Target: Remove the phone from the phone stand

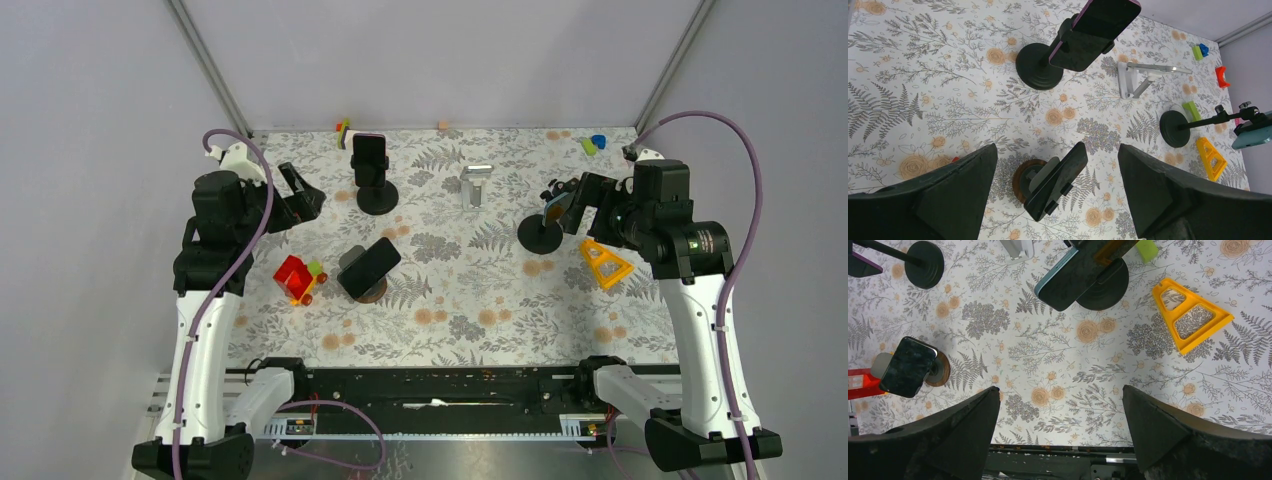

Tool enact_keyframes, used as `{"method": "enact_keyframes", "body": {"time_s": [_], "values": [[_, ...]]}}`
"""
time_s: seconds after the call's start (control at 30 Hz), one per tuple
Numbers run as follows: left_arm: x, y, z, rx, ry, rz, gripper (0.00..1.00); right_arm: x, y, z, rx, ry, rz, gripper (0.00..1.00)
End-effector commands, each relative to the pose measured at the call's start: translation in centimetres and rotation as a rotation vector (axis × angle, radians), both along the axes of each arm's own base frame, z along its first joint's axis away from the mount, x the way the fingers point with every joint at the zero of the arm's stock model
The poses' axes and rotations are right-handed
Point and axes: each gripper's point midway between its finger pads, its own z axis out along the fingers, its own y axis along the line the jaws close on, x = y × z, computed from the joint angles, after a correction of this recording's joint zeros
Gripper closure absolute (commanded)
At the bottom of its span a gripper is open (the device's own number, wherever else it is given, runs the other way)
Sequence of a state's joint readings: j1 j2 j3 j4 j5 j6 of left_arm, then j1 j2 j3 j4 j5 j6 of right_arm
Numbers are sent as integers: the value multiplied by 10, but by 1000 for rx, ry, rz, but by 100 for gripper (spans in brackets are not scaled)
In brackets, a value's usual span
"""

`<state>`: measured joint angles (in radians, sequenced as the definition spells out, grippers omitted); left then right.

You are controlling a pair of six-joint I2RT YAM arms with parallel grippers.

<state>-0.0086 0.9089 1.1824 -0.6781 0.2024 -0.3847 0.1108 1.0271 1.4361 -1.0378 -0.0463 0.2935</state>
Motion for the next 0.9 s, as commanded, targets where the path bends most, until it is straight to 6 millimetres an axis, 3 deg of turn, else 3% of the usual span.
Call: {"method": "enact_keyframes", "body": {"time_s": [0.0, 0.3, 0.5, 0.6, 0.73, 0.87], "values": [[6, -2, 21, -2, -88, -10, 1, 4, 2, 6, 23, -31, -7, 2], [12, 6, 19, 3, -58, 44, 1, 3, -2, -3, 38, -43, -63, 2], [15, -2, 14, -21, -37, 7, 1, 0, 14, -3, 91, -36, 19, 2], [17, -5, 11, -29, -27, -14, 1, -1, 31, 3, 161, -54, 93, 1], [18, -22, 11, 12, -27, -78, 1, 0, 52, 3, 269, -42, 147, 1], [12, -58, 6, 39, -15, -175, 1, 0, 64, 0, 321, -40, 168, 1]]}}
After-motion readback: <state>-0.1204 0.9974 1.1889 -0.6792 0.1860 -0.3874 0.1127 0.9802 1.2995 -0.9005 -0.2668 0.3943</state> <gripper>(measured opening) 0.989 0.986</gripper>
